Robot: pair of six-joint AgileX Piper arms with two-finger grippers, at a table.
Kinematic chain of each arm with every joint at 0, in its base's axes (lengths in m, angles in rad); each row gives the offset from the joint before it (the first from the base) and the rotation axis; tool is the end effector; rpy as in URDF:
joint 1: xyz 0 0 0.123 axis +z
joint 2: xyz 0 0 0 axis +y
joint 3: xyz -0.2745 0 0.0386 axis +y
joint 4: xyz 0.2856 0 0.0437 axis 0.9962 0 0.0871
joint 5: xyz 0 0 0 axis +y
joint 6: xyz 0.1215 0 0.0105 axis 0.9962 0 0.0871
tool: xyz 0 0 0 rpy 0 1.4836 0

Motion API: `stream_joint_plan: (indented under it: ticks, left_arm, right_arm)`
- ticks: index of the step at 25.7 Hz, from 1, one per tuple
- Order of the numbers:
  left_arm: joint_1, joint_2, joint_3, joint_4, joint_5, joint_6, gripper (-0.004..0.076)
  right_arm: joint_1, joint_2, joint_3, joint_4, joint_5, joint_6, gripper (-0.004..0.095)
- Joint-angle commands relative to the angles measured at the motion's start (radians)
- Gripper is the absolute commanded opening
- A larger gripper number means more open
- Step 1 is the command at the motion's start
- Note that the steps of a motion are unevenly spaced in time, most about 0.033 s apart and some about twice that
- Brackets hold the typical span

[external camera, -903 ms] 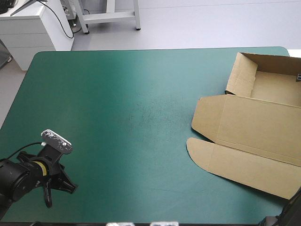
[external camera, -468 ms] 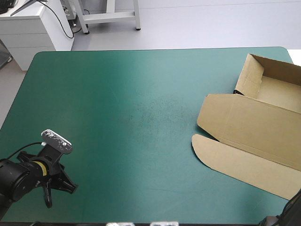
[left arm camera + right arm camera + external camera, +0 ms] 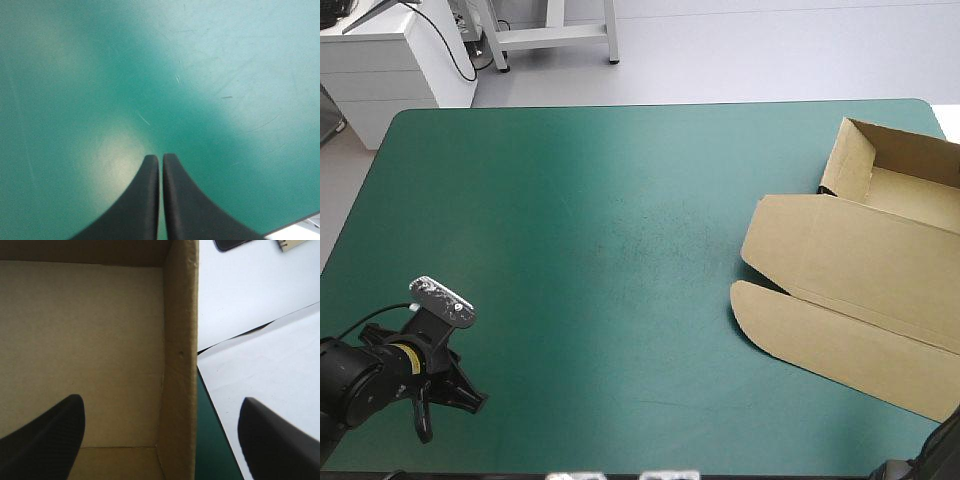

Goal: Fold the box

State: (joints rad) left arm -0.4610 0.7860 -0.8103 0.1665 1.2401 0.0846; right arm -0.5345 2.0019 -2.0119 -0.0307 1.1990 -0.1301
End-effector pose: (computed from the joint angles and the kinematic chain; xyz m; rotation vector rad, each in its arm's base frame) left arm 0.1605 -0.0584 0.2864 0.7447 2.5691 0.1109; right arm 0.4198 -0.2526 0.2940 0.5360 2.6436 -0.2501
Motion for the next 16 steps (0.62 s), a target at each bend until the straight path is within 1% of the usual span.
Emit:
stream_joint_plan:
  ticks: [1,3,6,7,9,11,12,14,16]
  left_arm:
    - [-0.005,-0.004,-0.025,-0.004,-0.013,-0.005,0.0001]
    - [-0.005,-0.004,-0.025,-0.002,-0.011,-0.005,0.0001]
    - [-0.005,-0.004,-0.025,0.0,-0.016,-0.005,0.0001]
    - [-0.005,-0.004,-0.025,0.0,-0.019,-0.005,0.0001]
    - [-0.005,-0.004,-0.025,0.0,-0.029,-0.005,0.0001]
    - [-0.005,-0.004,-0.025,0.0,-0.042,-0.005,0.0001]
    - [-0.005,-0.004,-0.025,0.0,-0.05,-0.005,0.0001]
    - [-0.005,-0.004,-0.025,0.0,-0.053,-0.005,0.0001]
    - [-0.005,-0.004,-0.025,0.0,-0.062,-0.007,0.0001]
  right_arm:
    - [-0.007,-0.128,-0.04,0.01,-0.021,-0.012,0.0673]
    - [-0.007,-0.167,-0.04,0.039,-0.017,-0.02,0.0603]
    - [-0.007,-0.221,-0.04,0.124,0.005,-0.073,0.043]
    - [-0.007,-0.243,-0.04,0.166,0.019,-0.091,0.0342]
    - [-0.007,-0.27,-0.04,0.231,0.047,-0.123,0.0203]
    - [-0.005,-0.303,-0.035,0.296,0.047,-0.146,0.0058]
    - [-0.004,-0.335,-0.029,0.353,0.047,-0.165,-0.0016]
    - [0.015,-0.381,-0.027,0.38,0.047,-0.175,-0.0015]
    - [0.055,-0.431,-0.027,0.38,0.047,-0.176,-0.0015]
